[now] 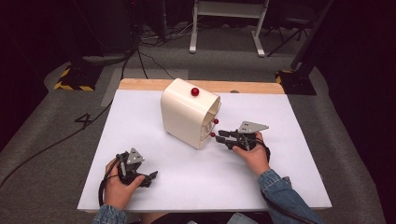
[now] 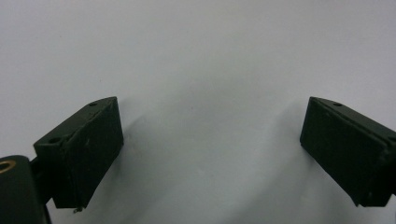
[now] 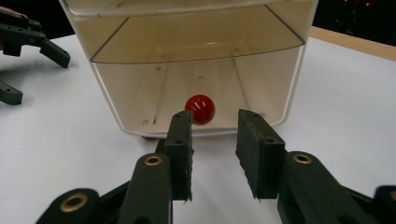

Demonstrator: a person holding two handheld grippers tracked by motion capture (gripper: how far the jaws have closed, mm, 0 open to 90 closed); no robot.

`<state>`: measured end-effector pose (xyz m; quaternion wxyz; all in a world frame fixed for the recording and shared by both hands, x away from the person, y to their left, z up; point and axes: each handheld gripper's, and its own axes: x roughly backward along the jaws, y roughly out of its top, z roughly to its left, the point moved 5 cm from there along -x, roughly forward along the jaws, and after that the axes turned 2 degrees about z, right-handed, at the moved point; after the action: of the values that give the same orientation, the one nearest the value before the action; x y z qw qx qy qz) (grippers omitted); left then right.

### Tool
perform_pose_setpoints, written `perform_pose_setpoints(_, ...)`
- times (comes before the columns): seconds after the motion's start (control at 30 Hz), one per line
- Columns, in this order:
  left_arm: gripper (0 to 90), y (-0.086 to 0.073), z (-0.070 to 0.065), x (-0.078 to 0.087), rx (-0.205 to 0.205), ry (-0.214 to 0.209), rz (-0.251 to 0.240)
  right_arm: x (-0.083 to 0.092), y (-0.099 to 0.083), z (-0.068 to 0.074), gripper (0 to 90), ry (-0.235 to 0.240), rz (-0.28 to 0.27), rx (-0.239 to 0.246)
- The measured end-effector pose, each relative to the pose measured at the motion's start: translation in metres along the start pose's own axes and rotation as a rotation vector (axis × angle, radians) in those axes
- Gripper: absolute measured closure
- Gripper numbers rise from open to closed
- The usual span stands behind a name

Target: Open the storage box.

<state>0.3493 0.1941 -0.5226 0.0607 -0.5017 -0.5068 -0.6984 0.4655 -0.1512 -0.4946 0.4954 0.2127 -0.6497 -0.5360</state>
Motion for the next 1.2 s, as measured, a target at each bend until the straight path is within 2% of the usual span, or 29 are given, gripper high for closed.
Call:
perform_pose_setpoints(0.23,6.2,0.000,0.000,0.000,0.000,0.000,0.000,-0.008,0.001,0.003,68.2,0.015,-0.007,0.011)
perform_pose_setpoints(0.33,6.2,0.000,0.000,0.000,0.000,0.000,0.000,-0.011,0.002,0.004,73.1,0.024,-0.002,0.019)
perform_pose_setpoints(0.77,6.2,0.000,0.000,0.000,0.000,0.000,0.000,-0.011,0.003,0.007,74.1,0.008,-0.007,0.022)
perform_pose_setpoints(1.2,6.2,0.000,0.000,0.000,-0.002,-0.001,-0.001,0.021,-0.005,0.009,74.1,-0.017,0.008,0.012)
